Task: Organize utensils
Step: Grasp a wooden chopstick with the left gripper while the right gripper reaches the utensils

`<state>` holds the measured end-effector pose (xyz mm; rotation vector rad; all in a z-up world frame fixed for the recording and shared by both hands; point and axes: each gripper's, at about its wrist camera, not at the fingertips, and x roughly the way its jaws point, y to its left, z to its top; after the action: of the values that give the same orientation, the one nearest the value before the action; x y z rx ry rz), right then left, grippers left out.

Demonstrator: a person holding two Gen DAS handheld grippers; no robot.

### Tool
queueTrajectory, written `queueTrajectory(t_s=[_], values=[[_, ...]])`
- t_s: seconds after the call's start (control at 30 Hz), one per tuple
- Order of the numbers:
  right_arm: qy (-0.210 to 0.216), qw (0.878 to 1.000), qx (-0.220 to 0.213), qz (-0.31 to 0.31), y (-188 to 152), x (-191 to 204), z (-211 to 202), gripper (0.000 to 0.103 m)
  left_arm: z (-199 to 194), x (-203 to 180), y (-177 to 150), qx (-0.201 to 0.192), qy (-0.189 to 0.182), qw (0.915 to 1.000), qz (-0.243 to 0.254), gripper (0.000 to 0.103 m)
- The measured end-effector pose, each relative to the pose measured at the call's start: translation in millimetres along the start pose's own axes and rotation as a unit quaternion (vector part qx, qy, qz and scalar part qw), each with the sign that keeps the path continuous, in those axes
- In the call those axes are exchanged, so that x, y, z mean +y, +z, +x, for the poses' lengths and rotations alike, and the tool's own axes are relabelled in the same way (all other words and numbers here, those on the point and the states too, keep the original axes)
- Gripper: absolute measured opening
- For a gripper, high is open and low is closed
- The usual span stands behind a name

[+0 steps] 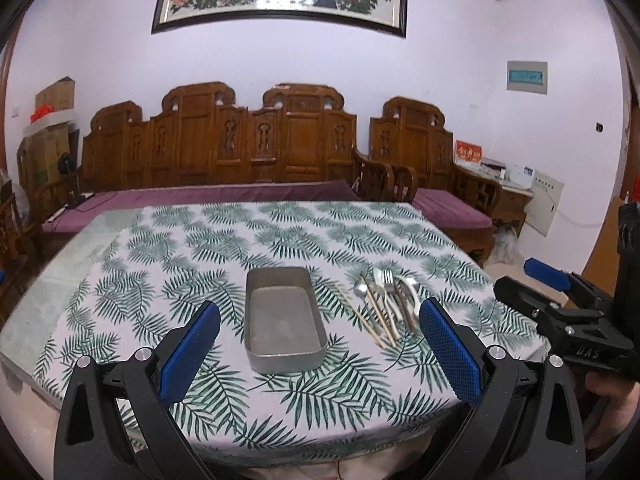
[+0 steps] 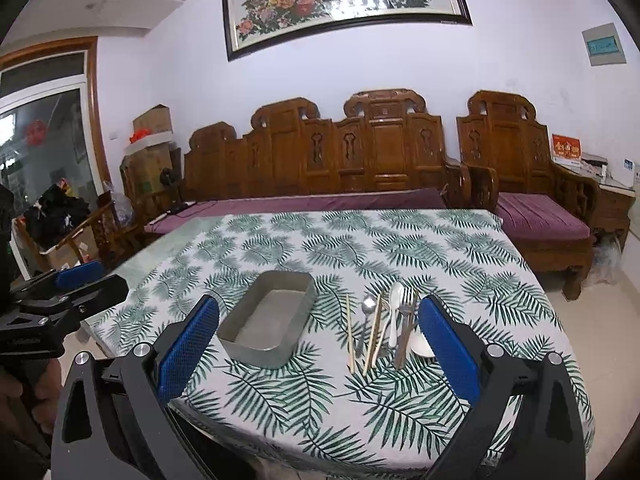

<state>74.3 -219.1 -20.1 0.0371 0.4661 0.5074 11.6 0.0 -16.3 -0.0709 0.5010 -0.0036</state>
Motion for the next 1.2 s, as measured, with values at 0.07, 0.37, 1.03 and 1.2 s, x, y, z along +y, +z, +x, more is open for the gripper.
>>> queueTrajectory(t_s=[0.07, 0.37, 1.03, 1.2], values=[[-0.005, 1.0, 0.007, 0.003, -2.8, -5.9, 6.7, 0.1, 7.4, 1.2, -2.4, 0.01, -0.002, 0.9999, -0.001, 0.096], [-0.02, 0.999, 0.034, 0.012, -14.9, -36.9, 41.5, 0.099, 47.7, -3.0, -11.7, 0.058, -0.035, 0.9977, 0.008, 0.096], [-0.044, 0.993, 0.102, 0.025, -6.0, -103.6, 145.6, 0.056, 135.9, -12.9, -14.9, 0.135, -0.08, 0.9869, 0.036, 0.078], [-0.036, 0.99, 0.13, 0.034, -12.6, -118.3, 180.1, 0.041, 165.9, -24.9, -15.6, 0.155, -0.09, 0.983, 0.04, 0.069]])
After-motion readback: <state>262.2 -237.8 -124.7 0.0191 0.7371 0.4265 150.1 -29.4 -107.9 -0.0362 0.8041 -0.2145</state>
